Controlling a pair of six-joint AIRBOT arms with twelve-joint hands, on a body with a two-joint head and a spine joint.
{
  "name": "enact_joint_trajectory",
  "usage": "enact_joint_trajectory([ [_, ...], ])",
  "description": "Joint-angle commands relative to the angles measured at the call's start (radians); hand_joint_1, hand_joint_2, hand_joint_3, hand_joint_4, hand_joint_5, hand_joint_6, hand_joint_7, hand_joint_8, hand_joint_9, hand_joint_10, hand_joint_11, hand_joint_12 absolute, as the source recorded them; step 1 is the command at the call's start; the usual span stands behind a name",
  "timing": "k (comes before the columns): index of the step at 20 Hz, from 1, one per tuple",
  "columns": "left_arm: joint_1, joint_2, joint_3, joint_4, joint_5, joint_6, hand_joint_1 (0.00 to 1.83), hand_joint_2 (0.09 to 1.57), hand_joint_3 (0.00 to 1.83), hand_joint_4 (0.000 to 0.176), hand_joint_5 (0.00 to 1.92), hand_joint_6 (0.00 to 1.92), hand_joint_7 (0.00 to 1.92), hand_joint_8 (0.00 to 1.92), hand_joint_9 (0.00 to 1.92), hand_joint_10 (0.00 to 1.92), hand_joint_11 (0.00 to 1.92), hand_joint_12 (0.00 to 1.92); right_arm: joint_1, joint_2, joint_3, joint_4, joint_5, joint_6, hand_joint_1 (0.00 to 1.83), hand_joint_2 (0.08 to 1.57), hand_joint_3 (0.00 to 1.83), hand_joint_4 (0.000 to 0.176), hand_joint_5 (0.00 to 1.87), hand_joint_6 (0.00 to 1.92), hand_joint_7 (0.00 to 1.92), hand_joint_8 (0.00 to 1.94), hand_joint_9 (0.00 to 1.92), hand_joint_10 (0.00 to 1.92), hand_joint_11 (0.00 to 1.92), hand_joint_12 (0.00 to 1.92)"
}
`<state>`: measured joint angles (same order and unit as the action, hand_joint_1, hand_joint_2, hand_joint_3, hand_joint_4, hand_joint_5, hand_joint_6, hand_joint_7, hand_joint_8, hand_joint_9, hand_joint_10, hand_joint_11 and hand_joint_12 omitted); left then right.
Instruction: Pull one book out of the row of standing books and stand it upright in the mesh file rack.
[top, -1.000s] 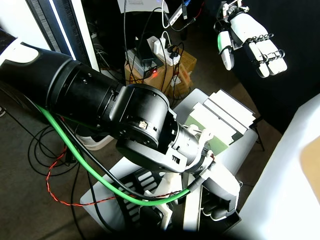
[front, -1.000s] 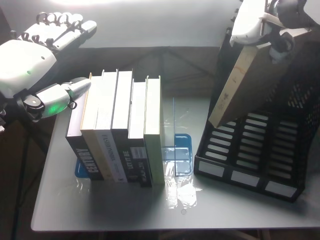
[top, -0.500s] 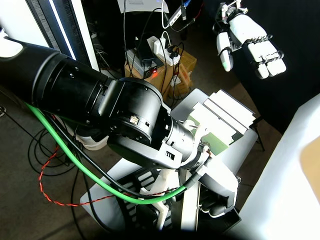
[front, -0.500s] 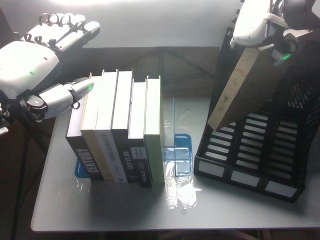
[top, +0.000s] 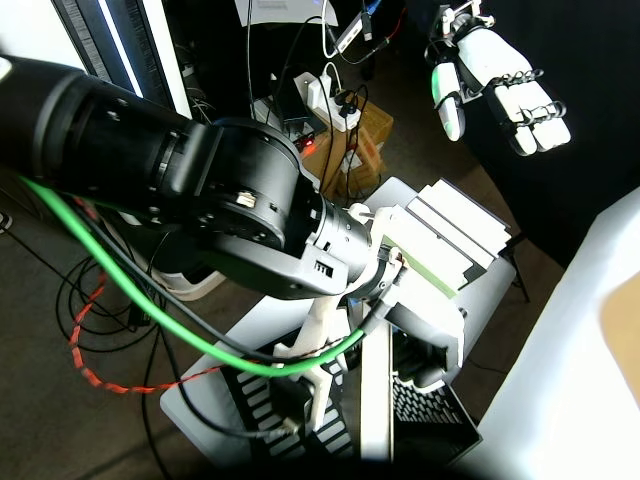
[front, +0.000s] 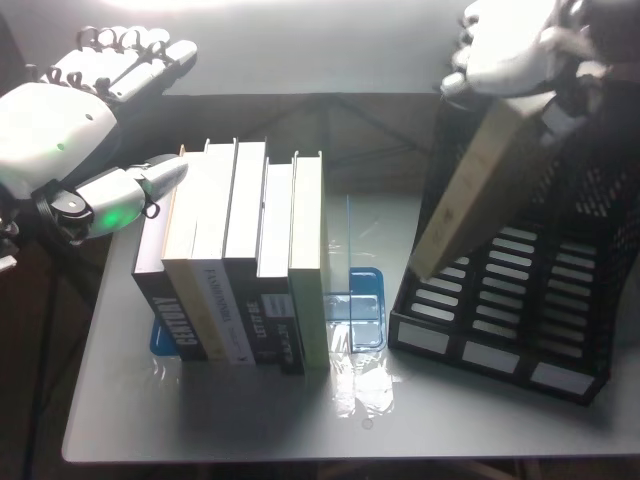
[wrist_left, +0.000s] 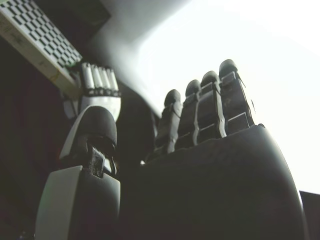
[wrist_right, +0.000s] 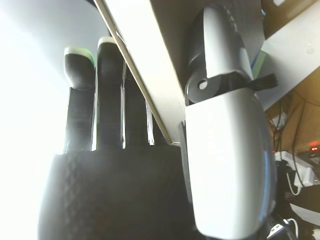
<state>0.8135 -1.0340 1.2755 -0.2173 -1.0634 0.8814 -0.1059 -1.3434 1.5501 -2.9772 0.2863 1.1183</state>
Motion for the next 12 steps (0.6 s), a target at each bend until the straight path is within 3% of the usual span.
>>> enact_joint_trajectory([
  [1, -0.003, 0.015, -0.002, -0.003, -0.143, -0.002, 0.32, 1.44, 0.01, 0.041, 0.05, 0.00, 0.00, 0.00, 0.00, 0.00, 0.00, 0.00, 0.014, -0.001, -0.001, -0.035, -0.091, -0.021, 0.82, 0.97, 0.00, 0.000, 0.00, 0.00, 0.00, 0.00, 0.03, 0.02, 0.00, 0.31],
  [6, -0.002, 0.027, -0.014, 0.013, -0.171, -0.002, 0.36, 1.44, 0.00, 0.047, 0.05, 0.00, 0.00, 0.00, 0.00, 0.00, 0.00, 0.00, 0.023, -0.001, 0.021, -0.035, -0.065, -0.033, 0.77, 0.95, 0.00, 0.000, 0.00, 0.00, 0.00, 0.00, 0.09, 0.03, 0.00, 0.49],
  [8, -0.003, 0.026, -0.013, 0.014, -0.171, -0.002, 0.38, 1.43, 0.00, 0.032, 0.06, 0.00, 0.00, 0.00, 0.00, 0.00, 0.00, 0.00, 0.025, -0.001, 0.028, -0.035, -0.067, -0.033, 0.73, 0.94, 0.00, 0.000, 0.00, 0.00, 0.00, 0.00, 0.05, 0.01, 0.00, 0.43],
  [9, -0.002, 0.026, -0.013, 0.014, -0.171, -0.002, 0.35, 1.44, 0.00, 0.028, 0.04, 0.00, 0.00, 0.00, 0.00, 0.00, 0.00, 0.00, 0.031, -0.001, 0.027, -0.035, -0.069, -0.032, 0.86, 0.93, 0.00, 0.000, 0.00, 0.00, 0.00, 0.00, 0.00, 0.00, 0.00, 0.21],
  [10, -0.002, 0.025, -0.013, 0.014, -0.171, -0.002, 0.35, 1.44, 0.00, 0.029, 0.04, 0.00, 0.00, 0.00, 0.00, 0.00, 0.00, 0.00, 0.033, -0.001, 0.026, -0.035, -0.074, -0.031, 0.87, 0.94, 0.00, 0.000, 0.00, 0.00, 0.00, 0.00, 0.00, 0.00, 0.00, 0.04],
  [12, -0.002, 0.022, -0.011, 0.013, -0.171, -0.002, 0.35, 1.44, 0.00, 0.032, 0.04, 0.00, 0.00, 0.00, 0.00, 0.00, 0.00, 0.00, 0.036, 0.002, 0.019, -0.035, -0.086, -0.028, 0.87, 0.95, 0.00, 0.000, 0.00, 0.00, 0.00, 0.00, 0.00, 0.00, 0.00, 0.01],
])
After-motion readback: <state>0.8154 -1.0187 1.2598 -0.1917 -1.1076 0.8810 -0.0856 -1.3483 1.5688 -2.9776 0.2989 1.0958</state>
